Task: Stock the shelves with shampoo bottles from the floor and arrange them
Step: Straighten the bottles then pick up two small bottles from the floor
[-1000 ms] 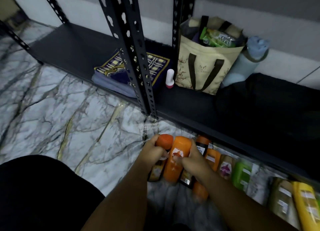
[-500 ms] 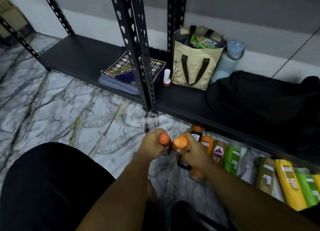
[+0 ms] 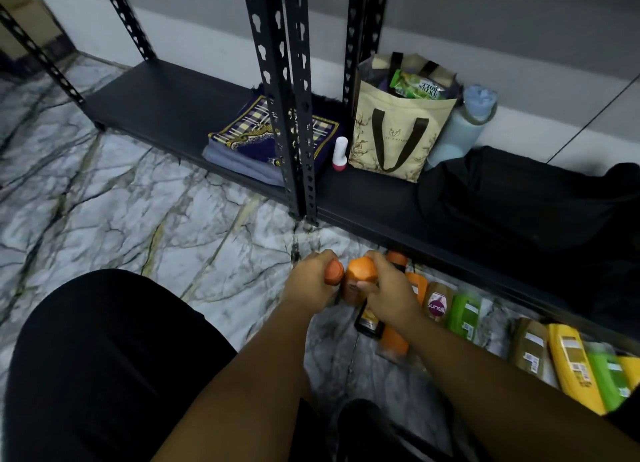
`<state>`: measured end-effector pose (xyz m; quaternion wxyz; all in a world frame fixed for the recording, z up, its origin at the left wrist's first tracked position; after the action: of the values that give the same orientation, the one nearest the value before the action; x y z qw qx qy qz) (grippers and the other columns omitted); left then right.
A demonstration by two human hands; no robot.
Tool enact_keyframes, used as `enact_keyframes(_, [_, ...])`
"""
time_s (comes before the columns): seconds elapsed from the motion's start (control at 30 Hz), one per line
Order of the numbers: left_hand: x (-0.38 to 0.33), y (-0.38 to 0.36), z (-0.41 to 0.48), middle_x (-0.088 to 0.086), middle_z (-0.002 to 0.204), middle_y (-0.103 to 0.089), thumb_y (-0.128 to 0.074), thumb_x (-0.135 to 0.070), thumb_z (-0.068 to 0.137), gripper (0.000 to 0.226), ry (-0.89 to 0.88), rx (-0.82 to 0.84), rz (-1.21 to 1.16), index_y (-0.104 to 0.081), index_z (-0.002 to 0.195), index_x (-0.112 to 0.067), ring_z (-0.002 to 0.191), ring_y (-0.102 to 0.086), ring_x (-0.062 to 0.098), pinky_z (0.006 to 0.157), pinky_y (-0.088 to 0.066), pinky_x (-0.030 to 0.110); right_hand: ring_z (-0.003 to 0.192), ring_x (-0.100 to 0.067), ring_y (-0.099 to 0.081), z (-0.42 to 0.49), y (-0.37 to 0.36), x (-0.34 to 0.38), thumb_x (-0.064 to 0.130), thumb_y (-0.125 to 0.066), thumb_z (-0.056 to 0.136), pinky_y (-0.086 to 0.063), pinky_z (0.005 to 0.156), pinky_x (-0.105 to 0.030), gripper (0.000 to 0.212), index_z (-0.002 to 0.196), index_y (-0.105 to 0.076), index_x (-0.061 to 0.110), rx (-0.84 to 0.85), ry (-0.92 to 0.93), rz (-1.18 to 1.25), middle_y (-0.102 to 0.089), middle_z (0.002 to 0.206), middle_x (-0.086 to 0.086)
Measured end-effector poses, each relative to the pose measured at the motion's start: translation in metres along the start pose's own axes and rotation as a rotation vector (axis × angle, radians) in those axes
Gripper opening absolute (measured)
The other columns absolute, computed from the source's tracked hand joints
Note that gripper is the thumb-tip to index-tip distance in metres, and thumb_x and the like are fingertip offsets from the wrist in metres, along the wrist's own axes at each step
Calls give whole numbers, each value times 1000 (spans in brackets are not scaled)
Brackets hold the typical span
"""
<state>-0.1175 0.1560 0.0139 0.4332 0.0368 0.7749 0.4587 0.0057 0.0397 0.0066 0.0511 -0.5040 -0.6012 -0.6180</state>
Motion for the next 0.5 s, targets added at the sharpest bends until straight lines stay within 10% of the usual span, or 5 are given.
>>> enact_keyframes(0.5, [-6,14,-3,3,92,-67,-76,-4,72,29,39,-13,-51,-61,95,-15,84,-61,24,74,-51,35,96,-16,-62,-9,3,7,16,-70,92,-43,73,-24,44,128,-48,28,18,-11,104,-63,105,4])
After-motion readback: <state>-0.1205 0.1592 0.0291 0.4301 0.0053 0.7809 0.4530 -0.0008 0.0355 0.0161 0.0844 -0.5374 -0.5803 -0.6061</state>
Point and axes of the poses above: each hand's wrist, its own z-axis towards the middle knuckle, its own y-axis out of the back of the hand, x = y × z, the point moved 6 cm from there along z, towards the middle knuckle
